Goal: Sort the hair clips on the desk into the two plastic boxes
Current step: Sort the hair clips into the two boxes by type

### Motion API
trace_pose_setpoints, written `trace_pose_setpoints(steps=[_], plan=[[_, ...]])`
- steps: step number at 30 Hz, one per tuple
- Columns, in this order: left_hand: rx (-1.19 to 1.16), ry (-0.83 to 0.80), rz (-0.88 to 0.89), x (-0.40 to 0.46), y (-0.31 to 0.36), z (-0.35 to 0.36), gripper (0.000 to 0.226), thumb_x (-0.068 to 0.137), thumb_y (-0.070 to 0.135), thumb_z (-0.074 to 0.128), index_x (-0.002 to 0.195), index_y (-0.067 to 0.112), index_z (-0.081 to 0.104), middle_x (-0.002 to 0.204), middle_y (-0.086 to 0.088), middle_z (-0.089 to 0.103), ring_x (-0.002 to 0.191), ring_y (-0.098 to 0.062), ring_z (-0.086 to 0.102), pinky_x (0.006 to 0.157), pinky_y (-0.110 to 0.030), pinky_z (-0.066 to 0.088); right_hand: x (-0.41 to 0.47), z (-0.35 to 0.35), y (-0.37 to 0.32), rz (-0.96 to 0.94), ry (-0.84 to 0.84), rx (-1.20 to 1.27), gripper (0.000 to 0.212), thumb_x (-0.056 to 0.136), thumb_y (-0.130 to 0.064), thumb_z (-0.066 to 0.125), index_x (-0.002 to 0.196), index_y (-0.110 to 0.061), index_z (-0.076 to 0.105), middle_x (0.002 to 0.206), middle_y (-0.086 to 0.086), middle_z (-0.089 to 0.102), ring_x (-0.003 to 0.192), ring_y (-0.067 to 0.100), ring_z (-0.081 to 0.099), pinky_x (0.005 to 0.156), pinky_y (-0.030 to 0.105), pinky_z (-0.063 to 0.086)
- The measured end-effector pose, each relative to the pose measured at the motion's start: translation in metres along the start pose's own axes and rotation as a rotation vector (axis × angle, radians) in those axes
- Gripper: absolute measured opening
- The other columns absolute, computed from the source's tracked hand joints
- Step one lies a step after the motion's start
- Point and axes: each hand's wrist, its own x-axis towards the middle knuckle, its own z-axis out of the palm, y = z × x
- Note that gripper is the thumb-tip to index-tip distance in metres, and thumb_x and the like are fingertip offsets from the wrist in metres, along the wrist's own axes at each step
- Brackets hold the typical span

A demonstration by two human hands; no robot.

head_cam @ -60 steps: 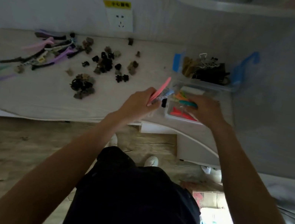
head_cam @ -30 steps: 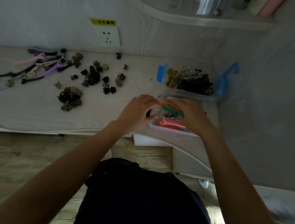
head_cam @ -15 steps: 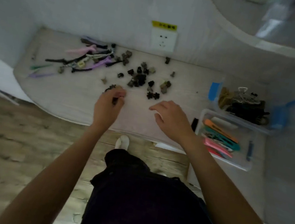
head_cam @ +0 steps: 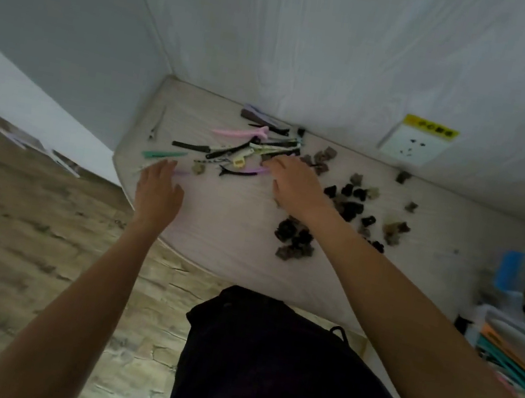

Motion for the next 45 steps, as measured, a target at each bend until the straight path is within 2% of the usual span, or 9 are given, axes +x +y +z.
trace_pose_setpoints(steps=[5, 11, 16, 20, 23, 26, 31, 37, 45], plan=[[-0.056, -0.052, 0.135, 0.008, -0.005, -0.005, 0.027, 0.078, 0.002, 0.058, 0.103, 0.006, 0.066, 0.109, -0.019, 0.062, 0.102, -0.039, 0.056, 0.09, -0.044, 0.044, 0.02, 0.01, 0.007, 0.062, 0.018, -0.236, 0.046, 0.069, 0.0, 0.066, 0.112, -0.013, 0.055, 0.113, 0.012, 0.06, 0.109, 0.032, 0.05, 0.096, 0.043, 0.036], [0.028, -0.058, 0.328, 0.01, -0.02, -0.013, 0.023, 0.087, 0.023, 0.046, 0.088, 0.017, 0.068, 0.092, -0.006, 0.07, 0.083, -0.029, 0.064, 0.078, -0.039, 0.045, 0.012, 0.008, 0.016, 0.088, 0.144, -0.123, 0.015, 0.081, 0.001, 0.054, 0.095, 0.0, 0.06, 0.094, 0.021, 0.06, 0.088, 0.036, 0.055, 0.076, 0.039, 0.04], [-0.088, 0.105, 0.208, 0.025, -0.033, -0.031, 0.013, 0.086, 0.007, 0.056, 0.095, 0.01, 0.065, 0.093, -0.013, 0.069, 0.083, -0.033, 0.063, 0.078, -0.04, 0.046, 0.032, 0.016, -0.037, 0.069, 0.028, 0.088, 0.012, 0.082, -0.004, 0.05, 0.094, -0.001, 0.051, 0.097, 0.019, 0.053, 0.085, 0.031, 0.047, 0.067, 0.033, 0.03], [-0.133, 0.065, 0.192, 0.052, -0.04, -0.035, 0.013, 0.085, 0.006, 0.058, 0.094, 0.007, 0.068, 0.105, -0.015, 0.064, 0.094, -0.033, 0.06, 0.08, -0.038, 0.048, 0.044, 0.035, -0.06, 0.039, -0.034, -0.097, 0.022, 0.082, -0.005, 0.049, 0.103, 0.001, 0.051, 0.107, 0.024, 0.054, 0.093, 0.036, 0.051, 0.068, 0.041, 0.042], [-0.063, -0.021, 0.217, 0.063, -0.049, -0.029, 0.008, 0.082, 0.009, 0.063, 0.088, 0.009, 0.068, 0.109, -0.013, 0.063, 0.1, -0.036, 0.056, 0.085, -0.038, 0.042, 0.041, 0.04, -0.057, 0.037, -0.04, -0.202, 0.027, 0.071, 0.0, 0.058, 0.097, 0.001, 0.058, 0.094, 0.024, 0.064, 0.073, 0.035, 0.062, 0.052, 0.032, 0.048], [-0.054, -0.052, 0.204, 0.062, -0.05, -0.029, 0.01, 0.083, 0.011, 0.062, 0.092, 0.011, 0.065, 0.098, -0.014, 0.065, 0.091, -0.036, 0.058, 0.079, -0.038, 0.042, 0.032, 0.04, -0.052, 0.009, -0.004, -0.154, 0.024, 0.078, 0.004, 0.057, 0.102, 0.001, 0.056, 0.087, 0.022, 0.063, 0.075, 0.035, 0.06, 0.06, 0.035, 0.045], [-0.053, -0.11, 0.096, 0.056, -0.04, -0.029, 0.024, 0.091, 0.017, 0.053, 0.112, 0.007, 0.058, 0.106, -0.018, 0.063, 0.097, -0.036, 0.057, 0.082, -0.041, 0.045, 0.022, 0.041, -0.038, 0.095, 0.012, -0.036, 0.027, 0.089, 0.0, 0.043, 0.115, 0.002, 0.051, 0.105, 0.022, 0.058, 0.093, 0.035, 0.054, 0.075, 0.037, 0.041], [-0.058, -0.134, 0.04, 0.048, -0.035, -0.019, 0.026, 0.096, 0.019, 0.043, 0.11, -0.001, 0.053, 0.107, -0.025, 0.055, 0.098, -0.04, 0.053, 0.085, -0.046, 0.041, 0.044, 0.01, -0.026, 0.075, 0.049, -0.096, 0.021, 0.094, -0.011, 0.043, 0.107, 0.004, 0.051, 0.107, 0.022, 0.05, 0.066, 0.028, 0.048, 0.055, 0.034, 0.032], [-0.099, -0.121, -0.036, 0.045, -0.031, -0.02, 0.022, 0.097, 0.012, 0.038, 0.11, -0.001, 0.05, 0.105, -0.025, 0.057, 0.095, -0.038, 0.053, 0.081, -0.043, 0.04, 0.132, -0.006, -0.028, -0.022, -0.053, -0.215, 0.03, 0.092, -0.013, 0.048, 0.118, 0.002, 0.049, 0.124, 0.021, 0.053, 0.1, 0.034, 0.056, 0.077, 0.039, 0.046]])
